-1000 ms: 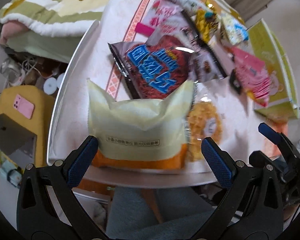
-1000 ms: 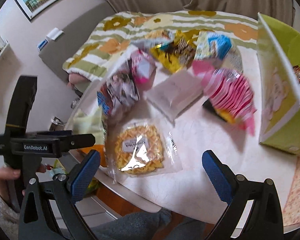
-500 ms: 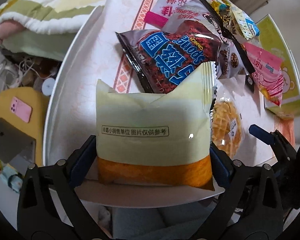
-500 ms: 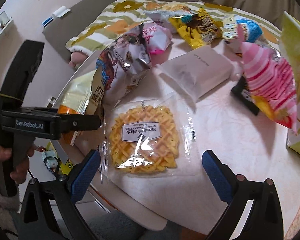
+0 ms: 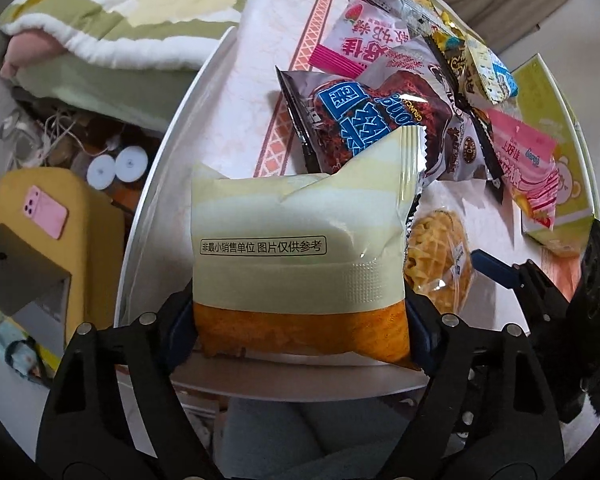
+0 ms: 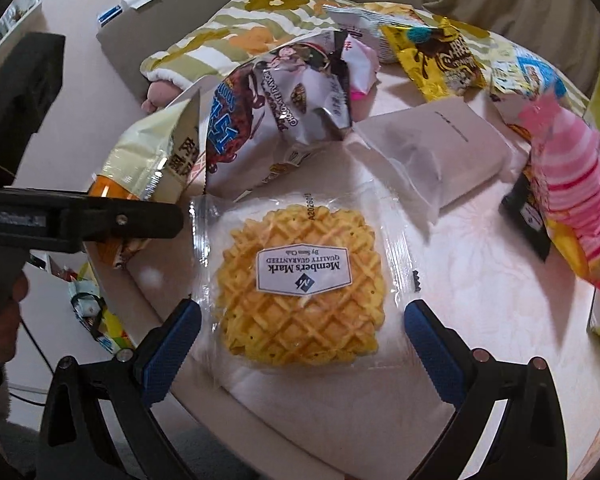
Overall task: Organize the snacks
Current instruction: 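Grasp the yellow-orange bread bag with the left tool while the right tool grasps the waffle pack, then carry the bread bag into the box and release it with the left tool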
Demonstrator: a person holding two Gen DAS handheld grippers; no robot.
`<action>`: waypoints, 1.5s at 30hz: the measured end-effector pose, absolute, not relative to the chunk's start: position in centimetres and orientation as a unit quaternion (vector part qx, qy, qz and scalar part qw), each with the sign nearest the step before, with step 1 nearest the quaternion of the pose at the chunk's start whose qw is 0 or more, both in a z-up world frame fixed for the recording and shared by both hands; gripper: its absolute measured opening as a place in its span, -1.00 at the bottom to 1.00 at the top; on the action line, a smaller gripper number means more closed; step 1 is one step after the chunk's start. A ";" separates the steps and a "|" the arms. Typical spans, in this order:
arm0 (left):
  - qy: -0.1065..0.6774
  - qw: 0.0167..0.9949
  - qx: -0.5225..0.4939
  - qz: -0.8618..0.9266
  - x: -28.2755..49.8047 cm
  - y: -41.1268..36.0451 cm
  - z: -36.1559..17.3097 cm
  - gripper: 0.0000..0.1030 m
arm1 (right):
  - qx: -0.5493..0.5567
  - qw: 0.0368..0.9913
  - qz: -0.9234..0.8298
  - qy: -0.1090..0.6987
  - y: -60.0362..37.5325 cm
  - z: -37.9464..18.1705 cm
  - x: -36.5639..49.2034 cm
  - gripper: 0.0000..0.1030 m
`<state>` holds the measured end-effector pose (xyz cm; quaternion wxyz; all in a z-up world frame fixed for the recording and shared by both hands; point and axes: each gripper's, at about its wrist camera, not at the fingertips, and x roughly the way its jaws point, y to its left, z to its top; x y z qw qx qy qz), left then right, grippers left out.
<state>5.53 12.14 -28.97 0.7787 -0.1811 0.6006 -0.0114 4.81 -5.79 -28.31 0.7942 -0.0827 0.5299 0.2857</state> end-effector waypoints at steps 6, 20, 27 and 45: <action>0.589 0.786 -0.186 -0.006 5.1 12.4 -27.7 0.58 | -0.108 0.794 0.296 0.520 -4.8 -28.5 5.3 0.97; 0.576 0.794 -0.194 -0.005 4.6 13.0 -26.5 0.58 | -0.181 0.792 0.301 0.499 -2.3 -29.2 4.8 0.85; 0.568 0.800 -0.192 -0.004 4.3 13.0 -25.6 0.58 | -0.171 0.800 0.302 0.489 -3.4 -28.1 4.1 0.42; 0.532 0.827 -0.179 -0.030 3.1 12.2 -20.6 0.58 | -0.098 0.832 0.249 0.485 -9.3 -22.4 3.3 0.36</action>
